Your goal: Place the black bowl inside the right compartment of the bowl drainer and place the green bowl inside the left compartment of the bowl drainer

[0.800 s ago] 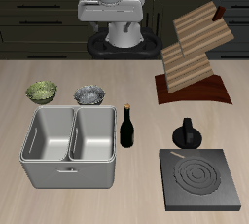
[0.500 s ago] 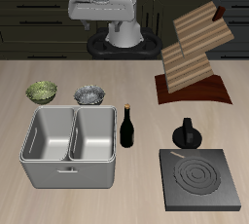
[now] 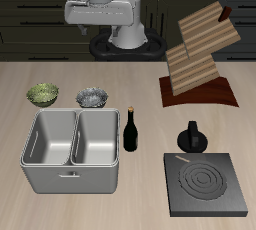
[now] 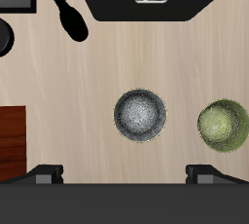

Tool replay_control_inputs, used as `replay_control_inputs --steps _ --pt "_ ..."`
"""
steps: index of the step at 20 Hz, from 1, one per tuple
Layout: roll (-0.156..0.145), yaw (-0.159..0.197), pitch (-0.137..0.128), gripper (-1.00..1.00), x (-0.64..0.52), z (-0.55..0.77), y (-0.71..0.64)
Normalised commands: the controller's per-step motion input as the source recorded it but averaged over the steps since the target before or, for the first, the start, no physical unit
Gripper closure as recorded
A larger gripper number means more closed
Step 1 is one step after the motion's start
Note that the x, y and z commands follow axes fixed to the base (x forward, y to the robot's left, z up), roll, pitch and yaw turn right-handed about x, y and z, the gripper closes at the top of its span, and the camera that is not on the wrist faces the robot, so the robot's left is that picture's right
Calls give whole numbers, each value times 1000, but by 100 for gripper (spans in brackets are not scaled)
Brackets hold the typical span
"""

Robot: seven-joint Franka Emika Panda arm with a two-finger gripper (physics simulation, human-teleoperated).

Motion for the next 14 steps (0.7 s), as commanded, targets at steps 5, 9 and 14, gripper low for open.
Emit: replay_control_inputs --steps 5,9,14 --pt "-14 23 25 -100 329 -298 -33" --pt "-14 -6 14 -100 193 -299 37" --pt "25 -10 22 -100 124 -343 175"
